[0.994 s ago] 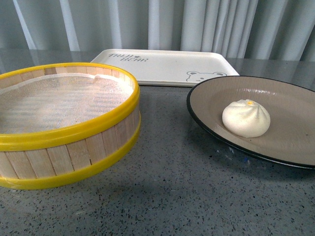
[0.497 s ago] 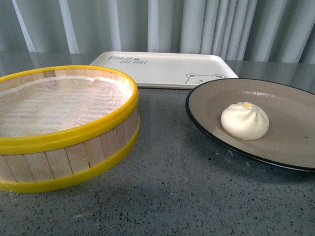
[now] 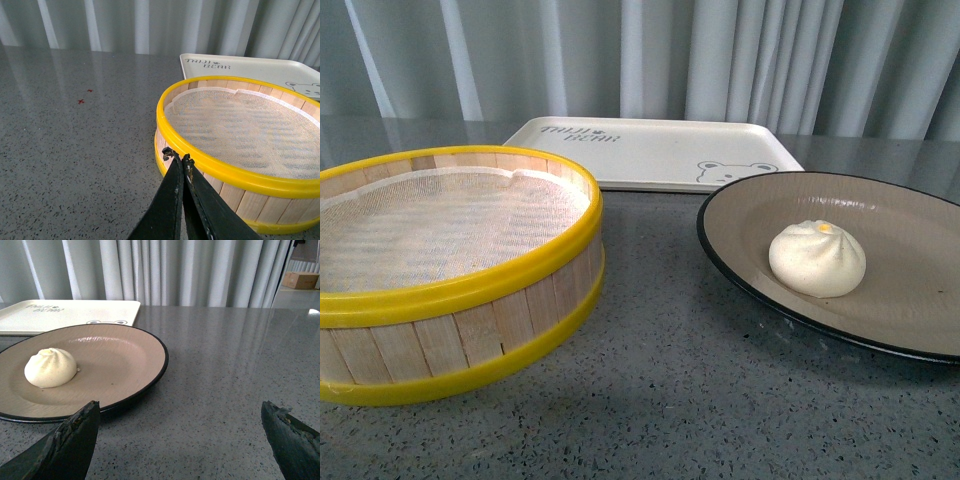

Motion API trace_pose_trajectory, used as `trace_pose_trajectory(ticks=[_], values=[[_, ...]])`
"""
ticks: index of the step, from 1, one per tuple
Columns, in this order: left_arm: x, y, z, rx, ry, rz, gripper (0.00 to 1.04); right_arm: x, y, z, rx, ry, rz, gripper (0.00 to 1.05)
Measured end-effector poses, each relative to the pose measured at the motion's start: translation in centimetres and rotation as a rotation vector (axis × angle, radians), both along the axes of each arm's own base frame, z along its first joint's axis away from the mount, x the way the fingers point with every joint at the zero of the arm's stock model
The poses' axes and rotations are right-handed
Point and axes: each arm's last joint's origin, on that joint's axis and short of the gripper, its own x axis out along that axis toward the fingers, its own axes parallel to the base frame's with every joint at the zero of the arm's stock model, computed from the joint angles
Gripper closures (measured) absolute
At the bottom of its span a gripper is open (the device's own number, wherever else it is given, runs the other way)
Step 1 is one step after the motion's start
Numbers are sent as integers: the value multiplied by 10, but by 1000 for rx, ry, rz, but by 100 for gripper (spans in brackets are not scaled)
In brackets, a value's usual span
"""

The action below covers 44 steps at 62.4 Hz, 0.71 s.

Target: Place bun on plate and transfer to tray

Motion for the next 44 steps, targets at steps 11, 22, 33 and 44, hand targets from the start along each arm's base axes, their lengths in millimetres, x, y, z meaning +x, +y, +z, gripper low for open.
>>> trace_pose_trajectory(ticks=[11, 22, 33, 44], values=[[-5, 0, -5, 0, 1, 0, 101, 0, 0, 0, 0, 0, 0, 9], [-9, 0, -10, 0, 0, 0, 101, 0, 0, 0, 0, 0, 0, 9], [-13, 0, -10, 0, -32, 1, 101, 0, 0, 0, 0, 0, 0, 9], [-16, 0, -11, 0, -30, 0, 101, 0, 0, 0, 0, 0, 0, 9]])
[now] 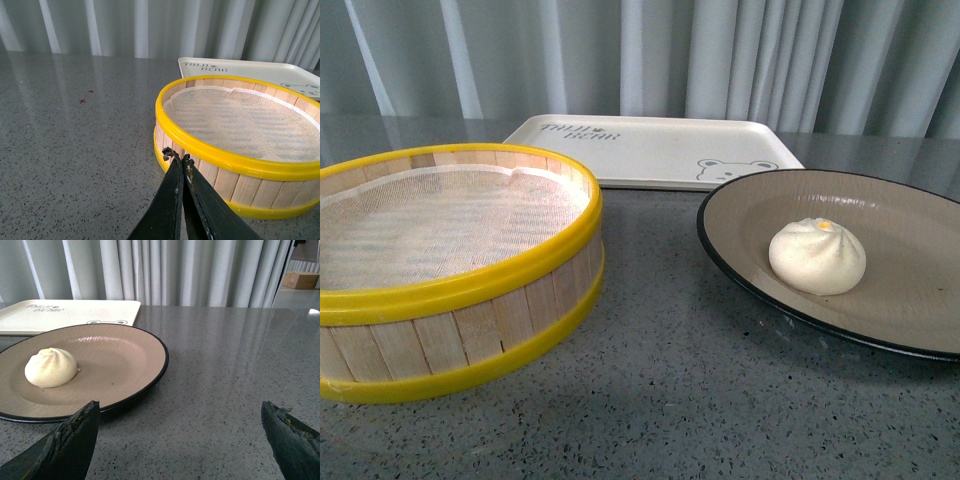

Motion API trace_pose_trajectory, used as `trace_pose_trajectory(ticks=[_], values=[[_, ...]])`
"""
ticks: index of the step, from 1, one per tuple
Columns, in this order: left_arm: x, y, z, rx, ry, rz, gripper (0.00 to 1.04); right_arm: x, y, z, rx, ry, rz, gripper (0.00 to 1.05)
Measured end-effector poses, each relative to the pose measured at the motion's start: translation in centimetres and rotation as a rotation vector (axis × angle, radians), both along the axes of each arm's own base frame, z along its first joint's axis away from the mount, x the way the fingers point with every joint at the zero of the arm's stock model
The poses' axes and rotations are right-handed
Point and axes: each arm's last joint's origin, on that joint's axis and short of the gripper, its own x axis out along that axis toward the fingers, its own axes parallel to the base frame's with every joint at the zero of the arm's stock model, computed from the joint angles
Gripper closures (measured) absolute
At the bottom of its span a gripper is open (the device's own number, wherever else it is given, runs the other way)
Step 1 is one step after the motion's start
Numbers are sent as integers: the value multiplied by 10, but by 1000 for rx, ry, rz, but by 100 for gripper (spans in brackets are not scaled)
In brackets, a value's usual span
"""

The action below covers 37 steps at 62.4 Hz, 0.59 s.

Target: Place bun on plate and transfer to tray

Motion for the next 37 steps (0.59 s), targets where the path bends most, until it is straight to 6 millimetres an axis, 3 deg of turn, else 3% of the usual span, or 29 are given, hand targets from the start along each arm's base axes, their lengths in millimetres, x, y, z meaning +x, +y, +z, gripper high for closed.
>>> trace_pose_trajectory(ticks=[12, 27, 33, 37], values=[[-12, 0, -3, 0, 9, -1, 101, 0, 0, 0, 0, 0, 0, 9], [-12, 0, -3, -1, 6, -1, 100, 0, 0, 0, 0, 0, 0, 9], [-12, 0, -3, 0, 6, 0, 84, 0, 0, 0, 0, 0, 0, 9], [-12, 0, -3, 0, 6, -1, 68, 0, 0, 0, 0, 0, 0, 9]])
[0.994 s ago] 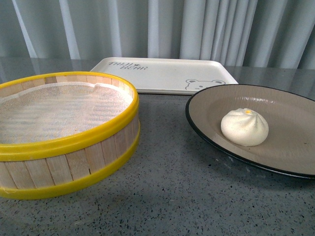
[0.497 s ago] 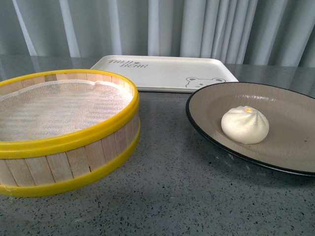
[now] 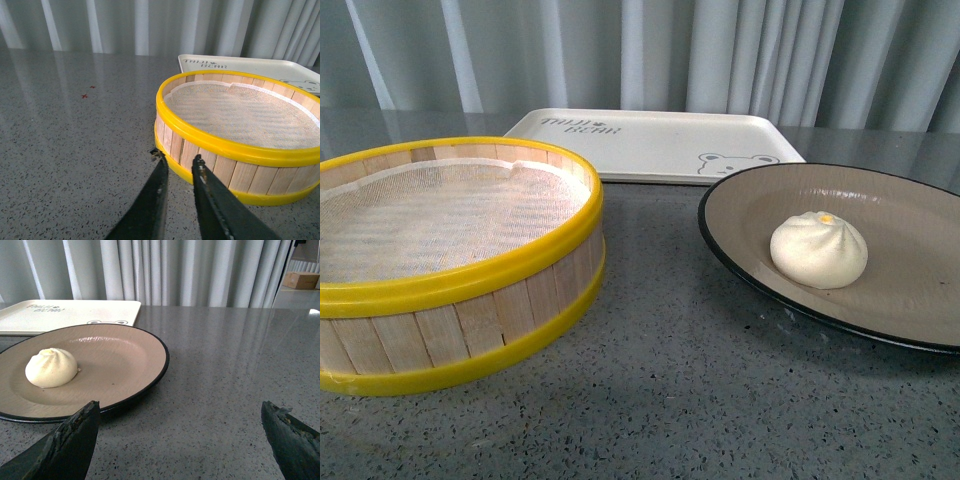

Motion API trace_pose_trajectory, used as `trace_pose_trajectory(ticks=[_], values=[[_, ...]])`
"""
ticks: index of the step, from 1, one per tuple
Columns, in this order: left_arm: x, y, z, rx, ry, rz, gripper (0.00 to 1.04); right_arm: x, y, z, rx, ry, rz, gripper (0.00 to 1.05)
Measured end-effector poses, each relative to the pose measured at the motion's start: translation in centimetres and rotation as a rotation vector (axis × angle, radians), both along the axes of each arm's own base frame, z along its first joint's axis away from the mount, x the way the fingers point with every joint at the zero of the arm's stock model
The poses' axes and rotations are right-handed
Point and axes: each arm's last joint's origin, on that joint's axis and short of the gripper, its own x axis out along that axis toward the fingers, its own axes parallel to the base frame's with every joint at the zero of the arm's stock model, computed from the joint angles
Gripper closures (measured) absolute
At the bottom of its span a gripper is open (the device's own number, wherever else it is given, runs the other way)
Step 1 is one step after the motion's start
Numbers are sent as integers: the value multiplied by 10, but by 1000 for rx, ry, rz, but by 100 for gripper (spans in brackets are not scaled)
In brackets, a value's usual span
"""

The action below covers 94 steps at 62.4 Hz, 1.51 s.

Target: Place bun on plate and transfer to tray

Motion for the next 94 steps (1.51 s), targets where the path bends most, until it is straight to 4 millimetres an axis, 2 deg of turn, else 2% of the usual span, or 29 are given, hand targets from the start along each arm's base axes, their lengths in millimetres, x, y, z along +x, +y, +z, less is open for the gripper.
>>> trace_pose_trajectory(ticks=[23, 27, 32, 36, 43, 47, 52, 62, 77, 94], values=[[0, 0, 0, 0, 1, 0, 5, 0, 0, 0, 0, 0, 0, 9], [0, 0, 0, 0, 0, 0, 7, 3, -1, 2, -43, 20, -10, 9], [0, 0, 0, 0, 0, 0, 7, 20, -6, 27, -45, -33, -20, 9], [0, 0, 0, 0, 0, 0, 7, 40, -15, 50, 32, -68, -3, 9], [0, 0, 0, 0, 0, 0, 7, 74, -35, 64, 246, 21, 12, 9], [0, 0, 0, 0, 0, 0, 7, 93, -48, 60, 415, 117, -2, 9], [0, 0, 0, 0, 0, 0, 7, 106, -59, 55, 627, 222, -10, 9], [0, 0, 0, 0, 0, 0, 7, 111, -64, 51, 934, 325, -16, 9], [0, 0, 0, 0, 0, 0, 7, 118, -62, 34, 1123, 461, -44, 9], [0, 0, 0, 0, 0, 0, 7, 128, -41, 26, 1208, 544, 12, 9]])
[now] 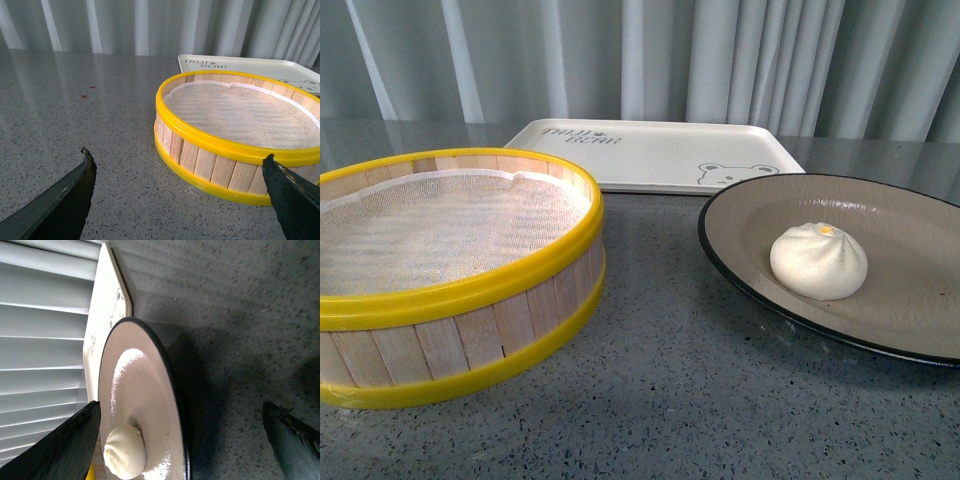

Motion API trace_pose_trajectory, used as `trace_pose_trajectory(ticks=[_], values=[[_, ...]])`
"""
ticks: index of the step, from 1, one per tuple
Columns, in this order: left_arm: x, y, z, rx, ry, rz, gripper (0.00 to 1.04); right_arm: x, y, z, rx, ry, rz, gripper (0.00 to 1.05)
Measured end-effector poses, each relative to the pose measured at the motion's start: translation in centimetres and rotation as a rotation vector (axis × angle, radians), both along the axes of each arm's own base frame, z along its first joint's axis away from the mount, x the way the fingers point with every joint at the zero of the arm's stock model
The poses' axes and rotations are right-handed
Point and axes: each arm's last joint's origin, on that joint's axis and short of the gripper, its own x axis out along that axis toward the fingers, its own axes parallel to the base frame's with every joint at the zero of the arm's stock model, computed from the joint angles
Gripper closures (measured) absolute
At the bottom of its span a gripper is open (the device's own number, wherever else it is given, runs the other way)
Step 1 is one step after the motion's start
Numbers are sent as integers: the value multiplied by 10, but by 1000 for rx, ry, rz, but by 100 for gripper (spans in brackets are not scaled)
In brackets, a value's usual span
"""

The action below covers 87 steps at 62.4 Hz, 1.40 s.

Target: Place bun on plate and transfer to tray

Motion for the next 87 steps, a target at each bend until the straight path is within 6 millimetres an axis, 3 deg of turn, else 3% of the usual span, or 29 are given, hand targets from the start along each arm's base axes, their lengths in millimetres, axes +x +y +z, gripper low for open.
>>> trace_pose_trajectory(ticks=[10, 23, 32, 55, 71, 87], values=[[0, 0, 0, 0, 0, 0, 7, 2, 30, -5, 58, 14, 88, 9], [0, 0, 0, 0, 0, 0, 7, 9, 35, -12, 108, 29, 97, 11], [0, 0, 0, 0, 0, 0, 7, 10, 33, -14, 121, 38, 99, 40], [0, 0, 0, 0, 0, 0, 7, 9, 31, -14, 134, 24, 103, 102], [0, 0, 0, 0, 0, 0, 7, 0, 37, -16, 167, -15, 121, 102], [0, 0, 0, 0, 0, 0, 7, -3, 37, -3, 169, -148, 92, 102]])
